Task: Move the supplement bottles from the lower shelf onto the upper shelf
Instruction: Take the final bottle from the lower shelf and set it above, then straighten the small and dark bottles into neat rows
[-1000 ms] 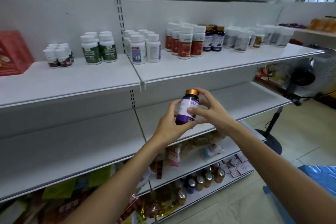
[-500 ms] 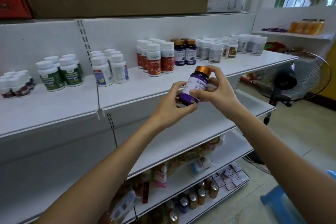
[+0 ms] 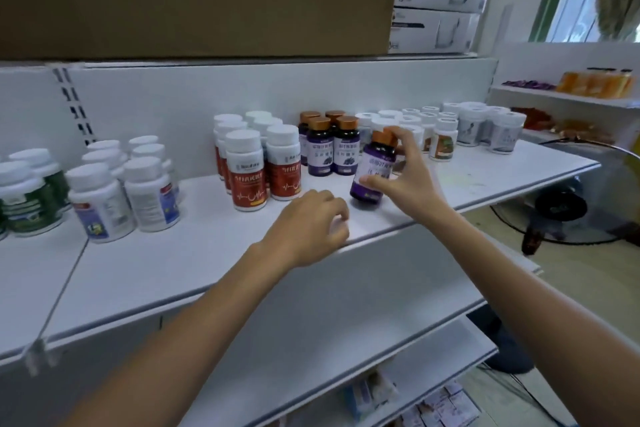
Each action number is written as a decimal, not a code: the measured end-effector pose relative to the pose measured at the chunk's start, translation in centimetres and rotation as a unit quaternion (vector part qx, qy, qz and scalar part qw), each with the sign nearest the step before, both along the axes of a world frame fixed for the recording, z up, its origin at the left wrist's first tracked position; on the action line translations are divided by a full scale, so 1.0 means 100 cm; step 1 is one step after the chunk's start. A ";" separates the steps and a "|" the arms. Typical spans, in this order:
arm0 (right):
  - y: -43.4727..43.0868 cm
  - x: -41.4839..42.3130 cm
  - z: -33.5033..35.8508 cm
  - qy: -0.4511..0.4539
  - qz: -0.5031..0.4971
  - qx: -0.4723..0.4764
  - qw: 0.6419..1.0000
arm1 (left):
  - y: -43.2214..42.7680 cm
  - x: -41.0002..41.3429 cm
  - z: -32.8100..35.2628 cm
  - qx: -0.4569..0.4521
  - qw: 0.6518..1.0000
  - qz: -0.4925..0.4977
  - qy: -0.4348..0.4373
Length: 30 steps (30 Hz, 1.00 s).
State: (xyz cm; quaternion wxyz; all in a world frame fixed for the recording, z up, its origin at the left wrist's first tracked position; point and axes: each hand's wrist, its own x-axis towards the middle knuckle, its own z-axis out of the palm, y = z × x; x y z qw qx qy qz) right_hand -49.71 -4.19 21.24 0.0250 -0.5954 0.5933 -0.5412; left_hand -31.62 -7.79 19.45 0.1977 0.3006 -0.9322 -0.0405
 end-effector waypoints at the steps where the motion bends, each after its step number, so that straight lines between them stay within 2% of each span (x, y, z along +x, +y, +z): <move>1: -0.008 -0.006 -0.005 0.013 0.013 0.007 1.000 | -0.002 -0.003 -0.002 0.011 1.000 0.000 0.002; 5: -0.034 -0.015 -0.004 0.077 0.101 0.038 0.991 | -0.003 -0.003 -0.005 0.048 0.998 0.021 0.030; 8: -0.053 -0.010 -0.001 0.122 0.121 0.056 0.984 | 0.001 -0.003 -0.007 0.043 0.996 0.070 0.028; 13: -0.074 -0.005 -0.004 0.175 0.058 0.067 0.981 | 0.014 -0.001 -0.005 -0.018 0.979 0.195 0.046; 17: -0.072 -0.008 0.001 0.270 -0.018 0.073 0.960 | 0.023 -0.001 -0.005 -0.018 0.971 0.233 0.052; 18: -0.070 -0.009 0.003 0.284 -0.025 0.068 0.956 | 0.025 -0.001 -0.006 -0.010 0.969 0.238 0.068; 20: -0.064 -0.007 0.004 0.292 -0.021 0.011 0.956 | 0.031 0.006 -0.008 0.032 0.959 0.234 0.155; 22: -0.055 0.006 0.006 0.298 0.025 -0.091 0.950 | 0.042 0.025 -0.005 0.071 0.931 0.240 0.267; 23: -0.050 0.017 0.008 0.300 0.050 -0.134 0.943 | 0.047 0.040 -0.002 0.066 0.919 0.253 0.296; 25: -0.045 0.051 0.013 0.298 0.106 -0.179 0.932 | 0.059 0.075 0.003 0.043 0.910 0.292 0.291; 30: -0.036 0.180 0.014 0.247 0.285 -0.188 0.907 | 0.107 0.170 0.004 -0.005 0.891 0.379 0.249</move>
